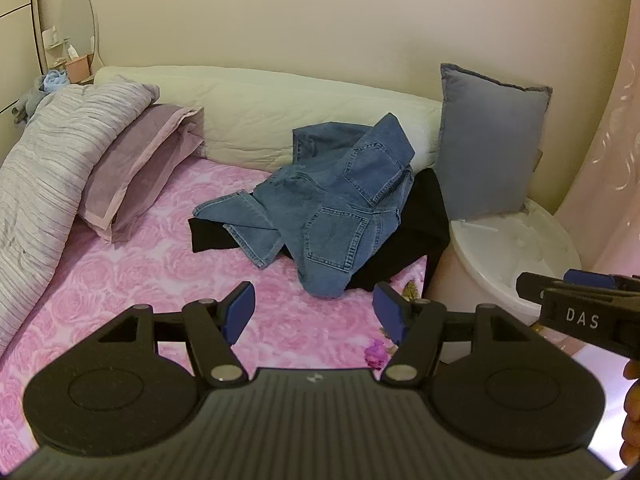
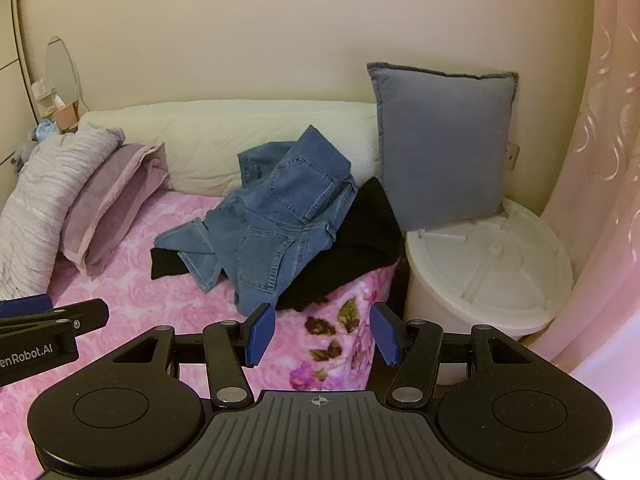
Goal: Fold clothes
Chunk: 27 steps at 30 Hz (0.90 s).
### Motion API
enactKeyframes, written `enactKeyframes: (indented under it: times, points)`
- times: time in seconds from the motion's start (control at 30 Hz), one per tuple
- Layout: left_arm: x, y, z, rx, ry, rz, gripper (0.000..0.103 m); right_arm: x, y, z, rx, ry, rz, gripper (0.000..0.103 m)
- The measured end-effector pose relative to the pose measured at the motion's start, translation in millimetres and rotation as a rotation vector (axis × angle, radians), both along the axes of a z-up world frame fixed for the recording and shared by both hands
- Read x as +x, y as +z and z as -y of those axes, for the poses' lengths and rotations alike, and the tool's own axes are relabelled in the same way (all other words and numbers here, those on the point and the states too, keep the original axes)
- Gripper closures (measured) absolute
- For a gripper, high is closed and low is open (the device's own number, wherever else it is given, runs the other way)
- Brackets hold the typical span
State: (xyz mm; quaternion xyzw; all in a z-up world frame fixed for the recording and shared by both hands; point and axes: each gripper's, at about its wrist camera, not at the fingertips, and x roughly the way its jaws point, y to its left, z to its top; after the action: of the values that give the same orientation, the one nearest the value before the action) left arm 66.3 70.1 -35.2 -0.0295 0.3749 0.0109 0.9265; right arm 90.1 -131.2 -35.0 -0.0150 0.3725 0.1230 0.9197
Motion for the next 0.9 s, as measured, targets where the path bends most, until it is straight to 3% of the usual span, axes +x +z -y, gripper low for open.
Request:
enactKeyframes:
  times: [0.7, 0.9]
  points:
    - [6, 1, -12, 0.005, -0.018, 0.009, 0.041, 5, -4, -11, 0.006, -0.042, -0.001, 0.046]
    - [16, -11, -15, -0.002, 0.001, -0.017, 0.041, 15, -12, -7, 0.009, -0.041, -0.021, 0.046]
